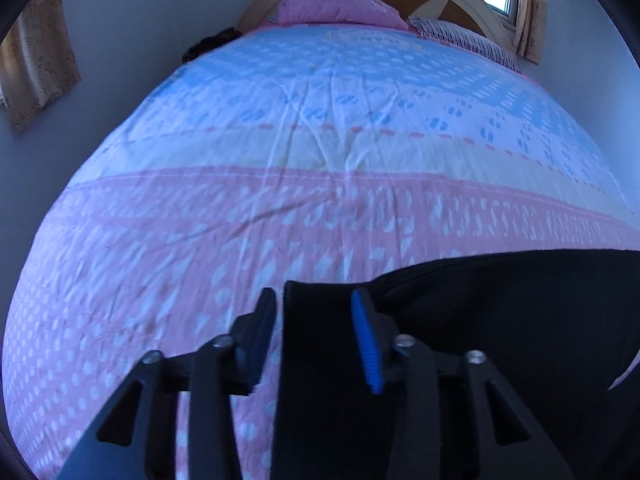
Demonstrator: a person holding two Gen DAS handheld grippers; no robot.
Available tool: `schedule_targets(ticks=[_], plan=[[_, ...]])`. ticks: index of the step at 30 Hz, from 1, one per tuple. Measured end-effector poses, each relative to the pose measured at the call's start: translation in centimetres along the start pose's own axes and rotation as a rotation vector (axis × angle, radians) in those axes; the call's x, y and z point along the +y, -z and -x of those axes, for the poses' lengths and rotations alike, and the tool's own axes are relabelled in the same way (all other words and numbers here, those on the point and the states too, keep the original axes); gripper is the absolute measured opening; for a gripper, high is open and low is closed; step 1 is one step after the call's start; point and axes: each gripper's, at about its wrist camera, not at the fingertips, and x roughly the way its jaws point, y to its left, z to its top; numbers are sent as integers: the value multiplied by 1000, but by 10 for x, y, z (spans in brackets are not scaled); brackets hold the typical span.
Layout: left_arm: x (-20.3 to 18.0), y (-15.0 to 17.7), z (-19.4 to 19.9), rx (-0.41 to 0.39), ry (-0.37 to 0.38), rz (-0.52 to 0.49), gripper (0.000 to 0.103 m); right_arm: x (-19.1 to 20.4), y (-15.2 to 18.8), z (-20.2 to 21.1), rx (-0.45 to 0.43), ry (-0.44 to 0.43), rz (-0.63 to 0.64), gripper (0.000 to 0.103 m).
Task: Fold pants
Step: 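Lower the left gripper onto the black pants and close it on the fabric, then lower the right gripper onto the pants leg end and close it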
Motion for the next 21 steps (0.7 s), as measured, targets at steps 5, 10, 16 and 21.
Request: schedule_targets(ticks=[5,10,16,21], plan=[[3,0,-2,-4,20,7,35,-9,-7,-19,26,14,-9,65],[5,-3,-4,-10,17,-4,27,-38,-20,-38,67,23,-83,65],[3,-5,-6,-10,13,-18,27,-78,-35,-62,124,47,-148,65],[2,-9,-8,7,-3,-16,32,-112,-48,-94,191,21,-236,65]])
